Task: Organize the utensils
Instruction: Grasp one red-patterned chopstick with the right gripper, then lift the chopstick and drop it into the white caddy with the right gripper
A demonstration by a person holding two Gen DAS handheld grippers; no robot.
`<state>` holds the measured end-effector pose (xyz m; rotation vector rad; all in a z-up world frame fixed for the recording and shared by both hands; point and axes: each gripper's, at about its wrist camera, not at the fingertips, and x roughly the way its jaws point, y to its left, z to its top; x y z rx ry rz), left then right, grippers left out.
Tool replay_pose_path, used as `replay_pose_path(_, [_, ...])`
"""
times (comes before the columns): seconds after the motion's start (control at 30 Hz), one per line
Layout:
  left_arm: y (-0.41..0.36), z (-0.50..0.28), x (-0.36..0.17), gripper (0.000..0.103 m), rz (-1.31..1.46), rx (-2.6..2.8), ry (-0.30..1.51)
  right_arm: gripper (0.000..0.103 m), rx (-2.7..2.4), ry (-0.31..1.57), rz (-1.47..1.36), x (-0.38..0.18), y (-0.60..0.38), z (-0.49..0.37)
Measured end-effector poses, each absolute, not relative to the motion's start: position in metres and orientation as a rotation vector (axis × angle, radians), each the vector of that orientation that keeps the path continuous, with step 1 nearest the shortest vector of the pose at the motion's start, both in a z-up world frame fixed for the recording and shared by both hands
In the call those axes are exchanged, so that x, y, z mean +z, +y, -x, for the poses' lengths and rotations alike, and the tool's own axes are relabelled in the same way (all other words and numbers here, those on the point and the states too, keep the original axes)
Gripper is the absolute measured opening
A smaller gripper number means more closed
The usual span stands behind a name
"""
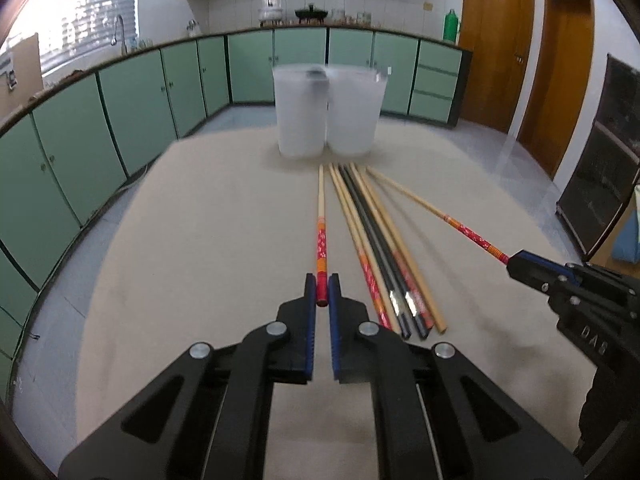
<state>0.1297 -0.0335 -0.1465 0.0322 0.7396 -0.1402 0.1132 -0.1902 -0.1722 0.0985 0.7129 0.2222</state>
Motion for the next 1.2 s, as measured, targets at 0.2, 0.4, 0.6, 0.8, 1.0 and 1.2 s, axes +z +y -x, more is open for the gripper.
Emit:
replay_pose_path(0.2, [-0.031, -0.129, -0.102, 0.005, -0.023, -0.154, 0.637, 0.005, 0.237, 0.624, -0.110, -0.126, -0.202, -0.115])
replay_pose_path(0.4, [-0.026, -0.140, -0.059, 0.005, -0.009, -0.181, 0.554, 0.005, 0.261, 0.554, -0.094, -0.081, -0.206, -0.131])
replay_pose_path(0.6, [-0.026, -0.161, -0.032, 0.005, 0.008, -0.214, 0.513, 0.005, 0.294, 0.538, -0.080, -0.049, -0.206, -0.157])
replay_pose_path(0.8, [-0.021, -0.182, -0.015, 0.005, 0.044, -0.249, 0.501, 0.005, 0.326, 0.517, -0.075, -0.022, -0.207, -0.180])
replay_pose_path(1.0, [-0.022, -0.196, 0.017, 0.005, 0.051, -0.262, 0.429, 0.005, 0.346, 0.420, -0.071, 0.029, -0.212, -0.200])
replay_pose_path(1.2, [-0.024, -0.226, 0.060, 0.005, 0.047, -0.243, 0.324, 0.005, 0.353, 0.303, -0.103, 0.076, -0.210, -0.239])
